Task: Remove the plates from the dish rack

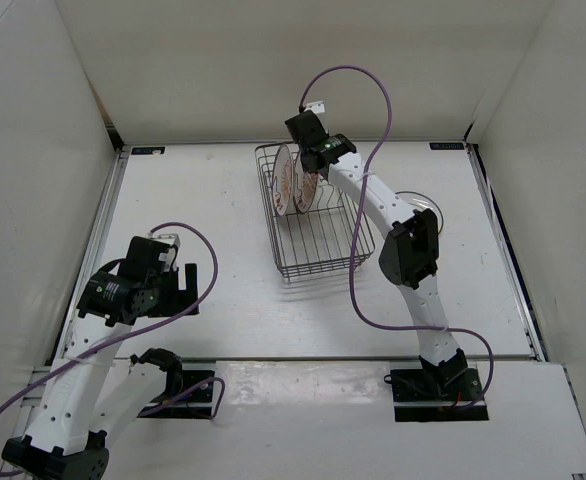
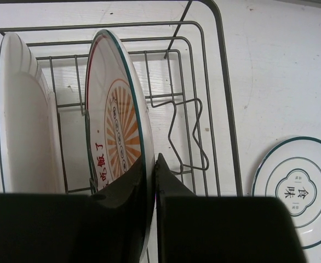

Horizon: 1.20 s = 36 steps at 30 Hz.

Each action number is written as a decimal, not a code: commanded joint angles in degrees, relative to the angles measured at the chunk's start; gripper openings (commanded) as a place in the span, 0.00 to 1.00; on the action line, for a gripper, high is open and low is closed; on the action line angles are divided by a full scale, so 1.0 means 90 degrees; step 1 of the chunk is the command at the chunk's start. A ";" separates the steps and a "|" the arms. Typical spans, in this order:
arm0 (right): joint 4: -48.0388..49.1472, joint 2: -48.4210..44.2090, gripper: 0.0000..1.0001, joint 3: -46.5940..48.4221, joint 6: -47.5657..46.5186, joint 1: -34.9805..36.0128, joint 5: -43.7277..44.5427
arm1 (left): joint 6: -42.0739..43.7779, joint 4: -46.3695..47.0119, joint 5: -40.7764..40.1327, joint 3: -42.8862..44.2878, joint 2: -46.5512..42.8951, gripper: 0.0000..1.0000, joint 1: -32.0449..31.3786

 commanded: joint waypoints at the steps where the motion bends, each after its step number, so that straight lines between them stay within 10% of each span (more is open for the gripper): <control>1: 0.0653 -0.0284 0.00 0.0302 0.0005 0.0064 0.0252 | 0.0065 -0.0955 -0.0092 0.0125 -0.0026 0.99 -0.0033; 16: 0.1406 -0.2255 0.00 -0.0145 -0.1536 0.0016 0.1717 | 0.0104 -0.0799 -0.0151 0.0242 0.0032 0.99 -0.0033; 21: 0.0725 -0.3990 0.00 -0.1442 -0.0274 -0.0813 0.1323 | 0.0026 -0.0594 -0.0083 0.0769 0.0383 0.95 -0.0023; 36: -0.0663 -0.4533 0.00 -0.1329 0.0170 -0.2231 -0.0020 | -0.0727 0.0471 0.1315 0.5412 0.2560 1.00 -0.0033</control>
